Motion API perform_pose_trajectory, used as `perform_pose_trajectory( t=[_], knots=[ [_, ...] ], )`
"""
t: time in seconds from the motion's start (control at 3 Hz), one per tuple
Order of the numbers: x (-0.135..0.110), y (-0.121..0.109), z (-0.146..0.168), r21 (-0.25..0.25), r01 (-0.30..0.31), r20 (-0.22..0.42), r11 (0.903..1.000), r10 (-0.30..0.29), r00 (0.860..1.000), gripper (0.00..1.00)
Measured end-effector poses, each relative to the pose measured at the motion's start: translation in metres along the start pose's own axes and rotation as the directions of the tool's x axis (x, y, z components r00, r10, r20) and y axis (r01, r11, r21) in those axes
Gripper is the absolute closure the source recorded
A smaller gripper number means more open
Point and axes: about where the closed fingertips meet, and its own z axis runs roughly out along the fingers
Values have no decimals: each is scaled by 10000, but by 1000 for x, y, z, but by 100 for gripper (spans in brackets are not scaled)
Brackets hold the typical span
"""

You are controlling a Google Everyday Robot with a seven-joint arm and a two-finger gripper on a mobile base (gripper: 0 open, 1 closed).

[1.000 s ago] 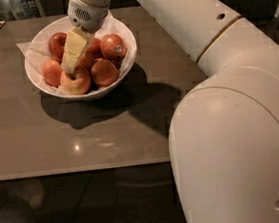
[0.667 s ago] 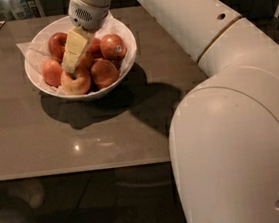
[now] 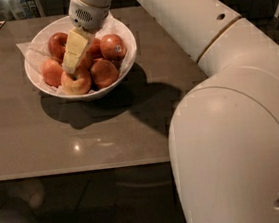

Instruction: Pick apple from white bowl

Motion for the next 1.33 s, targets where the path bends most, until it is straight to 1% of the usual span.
perform_pose_trajectory(
  t=[0.33,0.67,1.0,1.33],
  knots=[
    [-3,0,-5,2,4,2,10000,-4,10000,100],
    [-11,1,-19,422,109,-16,9991,-108,9999,100],
    [-12,0,-22,426,105,-15,9990,-105,9999,100],
    [-10,2,-28,702,89,27,9975,-91,10000,100]
  ],
)
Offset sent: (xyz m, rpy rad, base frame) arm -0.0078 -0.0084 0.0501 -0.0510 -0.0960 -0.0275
